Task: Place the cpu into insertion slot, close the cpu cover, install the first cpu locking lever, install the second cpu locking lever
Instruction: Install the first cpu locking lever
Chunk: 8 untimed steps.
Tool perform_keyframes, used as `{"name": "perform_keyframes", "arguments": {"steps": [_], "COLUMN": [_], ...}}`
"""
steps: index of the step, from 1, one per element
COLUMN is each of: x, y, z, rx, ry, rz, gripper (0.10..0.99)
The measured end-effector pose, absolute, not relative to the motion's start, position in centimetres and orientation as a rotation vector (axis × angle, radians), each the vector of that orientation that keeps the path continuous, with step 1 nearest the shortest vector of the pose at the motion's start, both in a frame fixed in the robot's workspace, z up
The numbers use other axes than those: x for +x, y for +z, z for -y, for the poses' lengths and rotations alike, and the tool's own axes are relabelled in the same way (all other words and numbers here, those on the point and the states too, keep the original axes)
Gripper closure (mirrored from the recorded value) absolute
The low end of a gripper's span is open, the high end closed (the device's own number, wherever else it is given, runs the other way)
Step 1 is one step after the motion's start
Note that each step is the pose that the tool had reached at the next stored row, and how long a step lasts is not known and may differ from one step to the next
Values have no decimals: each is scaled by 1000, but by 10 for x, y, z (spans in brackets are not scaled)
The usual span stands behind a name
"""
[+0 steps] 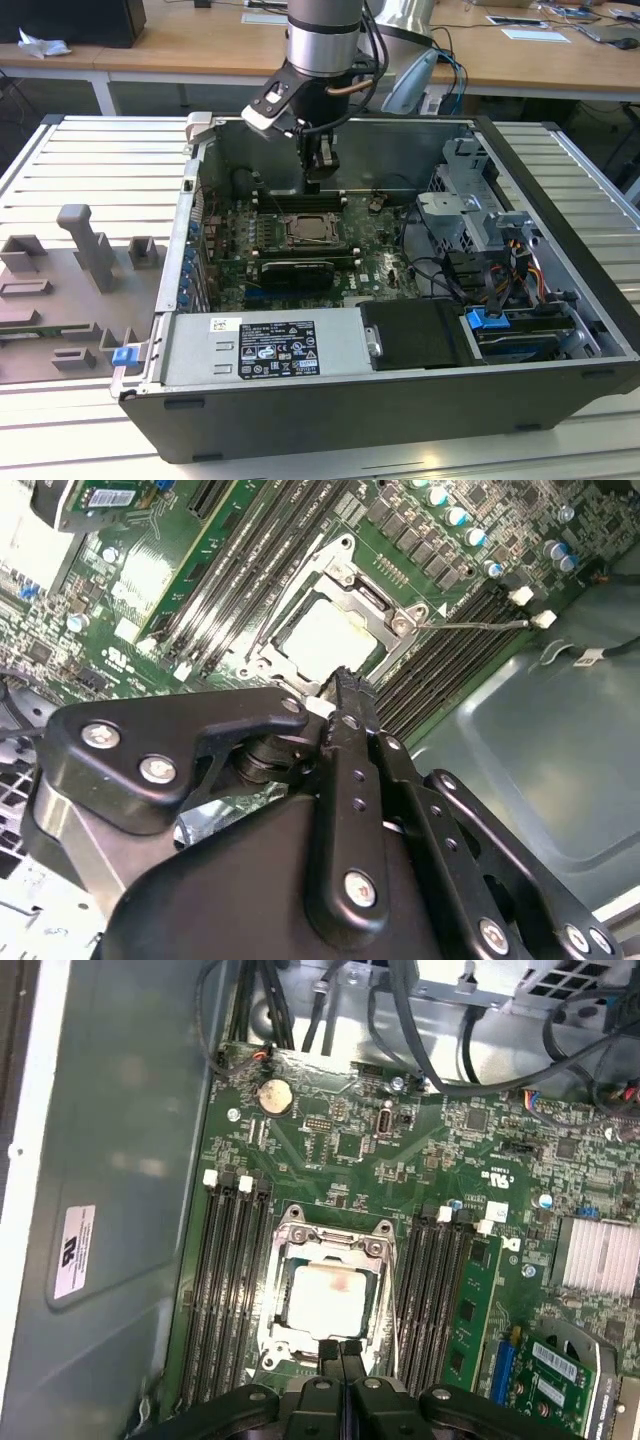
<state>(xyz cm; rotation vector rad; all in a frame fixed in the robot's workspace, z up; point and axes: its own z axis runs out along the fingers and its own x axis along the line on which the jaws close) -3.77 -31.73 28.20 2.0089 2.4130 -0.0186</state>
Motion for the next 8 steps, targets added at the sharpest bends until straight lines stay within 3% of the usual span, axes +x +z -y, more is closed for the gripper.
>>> {"name": "perform_keyframes", "arguments": {"steps": [8], "x": [-38], "y": [282], "z": [317], "rx": [1917], "ry": [-19], "rz": [-2486], "gripper": [980]}}
